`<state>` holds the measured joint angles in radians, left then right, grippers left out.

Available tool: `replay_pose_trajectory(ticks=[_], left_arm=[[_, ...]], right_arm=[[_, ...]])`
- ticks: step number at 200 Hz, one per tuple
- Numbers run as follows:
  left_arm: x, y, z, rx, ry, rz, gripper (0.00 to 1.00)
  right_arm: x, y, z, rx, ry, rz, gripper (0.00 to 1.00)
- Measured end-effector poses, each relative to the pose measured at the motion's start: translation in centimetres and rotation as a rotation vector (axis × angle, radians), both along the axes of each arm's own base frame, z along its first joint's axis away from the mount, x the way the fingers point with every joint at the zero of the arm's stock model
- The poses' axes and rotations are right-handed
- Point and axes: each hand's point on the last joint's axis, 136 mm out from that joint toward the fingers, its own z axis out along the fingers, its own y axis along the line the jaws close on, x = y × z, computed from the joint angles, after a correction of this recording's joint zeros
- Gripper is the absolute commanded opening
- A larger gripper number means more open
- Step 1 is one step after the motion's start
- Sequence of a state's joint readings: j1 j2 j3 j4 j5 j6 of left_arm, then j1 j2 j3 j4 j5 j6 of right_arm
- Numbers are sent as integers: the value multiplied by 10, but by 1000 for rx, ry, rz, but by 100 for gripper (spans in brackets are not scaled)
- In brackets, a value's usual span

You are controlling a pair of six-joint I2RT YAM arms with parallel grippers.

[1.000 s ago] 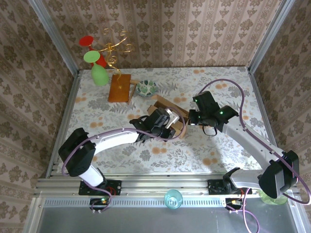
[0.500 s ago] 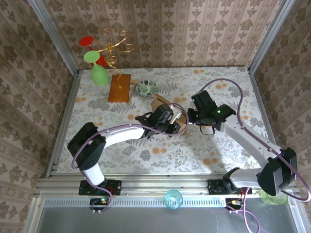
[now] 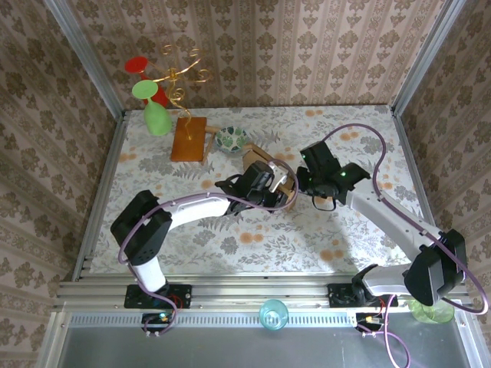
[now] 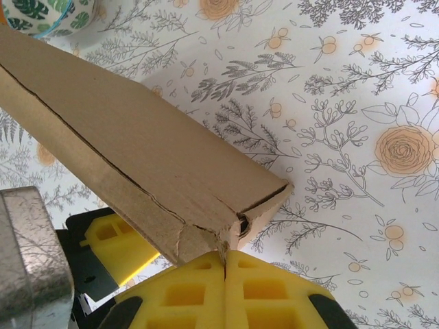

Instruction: Fold the paper box

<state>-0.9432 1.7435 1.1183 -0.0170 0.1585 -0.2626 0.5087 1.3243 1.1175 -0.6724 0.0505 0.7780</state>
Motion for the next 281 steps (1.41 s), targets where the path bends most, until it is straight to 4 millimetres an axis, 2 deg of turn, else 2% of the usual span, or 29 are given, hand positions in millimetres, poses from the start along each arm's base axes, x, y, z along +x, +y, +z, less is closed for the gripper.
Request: replay_pose_trajectory(ticks=[36, 79, 98, 141, 167, 186, 201, 218, 235, 255, 281], left_arm=[[7, -1, 1, -18, 11, 8, 32], [15, 0, 10, -94, 68, 30, 40], [20, 6, 28, -164, 92, 48, 43], [15, 31, 79, -291, 88, 65, 44], [21, 55, 95, -313, 79, 101, 45], [42, 86, 97, -290, 73, 177, 48], [67, 118, 92, -248, 77, 253, 50], [102, 150, 90, -201, 85, 315, 52], [137, 171, 95, -168, 72, 328, 53], [165, 178, 100, -125, 35, 279, 54], [176, 159, 98, -87, 11, 140, 55]], right_arm=[[7, 1, 0, 3, 1, -34, 0], [14, 2, -1, -20, -9, -26, 0], [20, 4, -1, -27, -17, -18, 0], [27, 8, -1, -34, -27, -2, 0], [28, 9, -1, -34, -28, -2, 0], [28, 9, -1, -34, -28, -2, 0], [28, 9, -1, -34, -28, -2, 0], [28, 9, -1, -34, -28, -1, 0], [28, 9, 0, -34, -28, 0, 0], [28, 9, 0, -37, -29, 5, 0], [28, 10, 0, -39, -30, 15, 0]])
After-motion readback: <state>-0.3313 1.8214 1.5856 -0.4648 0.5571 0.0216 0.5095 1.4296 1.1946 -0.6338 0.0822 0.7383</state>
